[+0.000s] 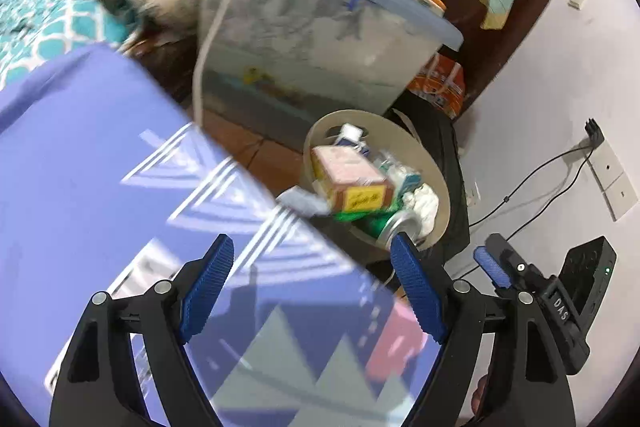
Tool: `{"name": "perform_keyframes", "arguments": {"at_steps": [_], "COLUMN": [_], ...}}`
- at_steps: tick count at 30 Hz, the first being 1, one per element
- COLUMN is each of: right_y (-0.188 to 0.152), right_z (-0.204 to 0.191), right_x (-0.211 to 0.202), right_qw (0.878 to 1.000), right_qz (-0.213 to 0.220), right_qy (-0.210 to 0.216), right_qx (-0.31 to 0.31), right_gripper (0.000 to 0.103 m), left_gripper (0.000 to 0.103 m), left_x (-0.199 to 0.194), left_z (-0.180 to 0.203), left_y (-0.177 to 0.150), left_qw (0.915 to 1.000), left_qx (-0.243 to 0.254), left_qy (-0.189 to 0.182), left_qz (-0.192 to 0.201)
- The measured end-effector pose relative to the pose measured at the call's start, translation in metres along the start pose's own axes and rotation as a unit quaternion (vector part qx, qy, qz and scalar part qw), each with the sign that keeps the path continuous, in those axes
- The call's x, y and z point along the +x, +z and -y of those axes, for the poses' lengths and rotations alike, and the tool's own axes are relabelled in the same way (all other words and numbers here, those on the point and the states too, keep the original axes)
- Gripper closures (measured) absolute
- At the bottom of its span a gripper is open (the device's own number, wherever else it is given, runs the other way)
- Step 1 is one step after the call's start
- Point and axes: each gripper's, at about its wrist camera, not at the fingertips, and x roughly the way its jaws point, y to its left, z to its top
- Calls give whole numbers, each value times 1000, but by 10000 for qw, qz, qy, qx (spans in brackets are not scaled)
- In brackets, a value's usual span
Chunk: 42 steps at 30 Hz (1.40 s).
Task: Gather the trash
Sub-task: 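Move both open tools back over the empty bed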
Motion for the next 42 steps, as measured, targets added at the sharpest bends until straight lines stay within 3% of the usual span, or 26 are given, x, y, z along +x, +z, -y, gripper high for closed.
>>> {"name": "perform_keyframes", "arguments": {"at_steps": [6, 13, 22, 42], "right_y": [-33, -66, -90, -118], "right_z": [-22, -51, -93, -126], "right_x": [-11, -23, -53, -92], "right_qw": [9998, 9988, 9976, 9955], "right_qz": [-193, -453, -447, -365], "right_qy": [100, 130, 86, 45], "right_qx": [2, -154, -530, -871], "right_gripper": [33, 33, 33, 32], "left_gripper": [21, 17, 11, 9], "left_x": [-37, -73, -121, -174], "left_z": [-19, -18, -17, -26], "left_y": [-38, -79, -117, -149], "left_qw": [9991, 9956, 9909, 9828], "left_qx": [-14, 382, 535, 430], "left_qy": [383, 786, 1008, 1404], "left_qz": [154, 337, 709, 1121]}}
